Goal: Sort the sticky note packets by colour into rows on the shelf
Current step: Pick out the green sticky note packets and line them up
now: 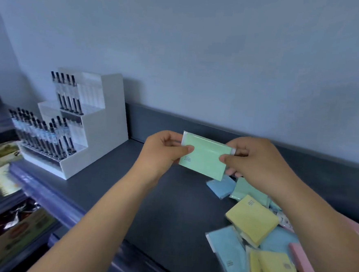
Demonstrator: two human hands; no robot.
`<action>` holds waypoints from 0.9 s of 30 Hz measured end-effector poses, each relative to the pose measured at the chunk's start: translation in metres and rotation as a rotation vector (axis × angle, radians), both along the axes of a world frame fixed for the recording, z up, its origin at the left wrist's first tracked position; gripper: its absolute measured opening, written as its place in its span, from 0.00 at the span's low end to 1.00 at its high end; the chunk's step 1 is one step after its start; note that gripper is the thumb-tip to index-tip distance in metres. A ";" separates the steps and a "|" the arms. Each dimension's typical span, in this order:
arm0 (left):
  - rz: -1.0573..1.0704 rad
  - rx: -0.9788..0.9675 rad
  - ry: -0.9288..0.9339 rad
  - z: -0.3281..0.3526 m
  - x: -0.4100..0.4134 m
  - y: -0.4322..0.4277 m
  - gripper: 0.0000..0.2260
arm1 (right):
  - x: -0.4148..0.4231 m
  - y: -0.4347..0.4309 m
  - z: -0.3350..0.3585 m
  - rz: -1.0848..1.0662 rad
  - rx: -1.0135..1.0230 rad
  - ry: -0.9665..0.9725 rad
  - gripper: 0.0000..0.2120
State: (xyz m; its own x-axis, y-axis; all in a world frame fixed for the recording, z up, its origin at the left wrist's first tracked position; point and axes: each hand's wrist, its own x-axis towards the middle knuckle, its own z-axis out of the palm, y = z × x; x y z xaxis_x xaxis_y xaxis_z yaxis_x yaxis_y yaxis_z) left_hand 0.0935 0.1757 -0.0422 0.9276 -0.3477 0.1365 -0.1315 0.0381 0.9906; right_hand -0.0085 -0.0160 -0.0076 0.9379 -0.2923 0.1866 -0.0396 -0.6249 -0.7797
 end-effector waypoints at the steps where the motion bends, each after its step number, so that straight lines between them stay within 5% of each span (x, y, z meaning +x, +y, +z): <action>1: 0.038 -0.003 0.016 -0.005 0.009 0.007 0.11 | 0.012 0.007 -0.004 0.005 -0.028 -0.001 0.02; 18: 0.352 0.228 -0.003 -0.071 0.204 0.044 0.06 | 0.217 0.099 -0.079 -0.264 -0.124 -0.123 0.05; 27: 0.318 0.408 -0.073 -0.073 0.223 0.041 0.07 | 0.228 0.114 -0.088 -0.359 -0.710 -0.008 0.12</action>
State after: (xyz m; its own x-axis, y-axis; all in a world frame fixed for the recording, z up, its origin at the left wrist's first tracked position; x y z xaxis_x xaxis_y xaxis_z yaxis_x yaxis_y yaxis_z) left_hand 0.3166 0.2170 -0.1153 0.9892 -0.0886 0.1166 -0.1426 -0.4024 0.9043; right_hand 0.2193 0.0981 -0.0953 0.8070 -0.3848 0.4481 -0.3286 -0.9229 -0.2007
